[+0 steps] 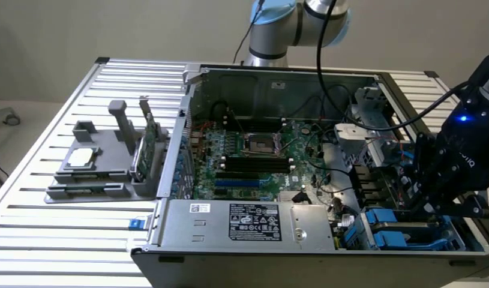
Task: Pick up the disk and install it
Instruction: 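Insert the first disk wire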
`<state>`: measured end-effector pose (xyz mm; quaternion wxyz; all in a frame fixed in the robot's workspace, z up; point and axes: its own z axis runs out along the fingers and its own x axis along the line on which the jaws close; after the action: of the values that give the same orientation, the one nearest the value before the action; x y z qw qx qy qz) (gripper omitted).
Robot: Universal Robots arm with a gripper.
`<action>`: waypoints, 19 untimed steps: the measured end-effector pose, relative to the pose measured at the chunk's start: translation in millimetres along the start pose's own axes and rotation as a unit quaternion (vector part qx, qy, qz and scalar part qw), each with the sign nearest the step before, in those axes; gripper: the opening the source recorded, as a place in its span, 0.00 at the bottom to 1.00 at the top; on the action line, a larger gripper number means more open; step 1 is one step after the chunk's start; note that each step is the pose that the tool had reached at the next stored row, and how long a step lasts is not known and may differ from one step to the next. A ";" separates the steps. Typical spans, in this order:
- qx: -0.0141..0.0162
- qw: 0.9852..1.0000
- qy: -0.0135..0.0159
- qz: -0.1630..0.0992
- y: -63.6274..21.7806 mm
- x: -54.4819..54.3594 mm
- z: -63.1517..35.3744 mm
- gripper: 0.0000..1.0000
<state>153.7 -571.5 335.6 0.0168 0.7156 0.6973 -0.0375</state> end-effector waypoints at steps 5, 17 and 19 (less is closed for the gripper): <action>0.000 1.000 0.000 -0.005 -0.1 0.0 0.0 0.17; -0.001 1.000 0.000 -0.011 -0.3 0.0 0.1 0.17; -0.001 1.000 0.000 -0.012 -0.5 0.0 0.0 0.17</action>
<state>153.2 -571.5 335.6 0.0172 0.7069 0.7061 -0.0373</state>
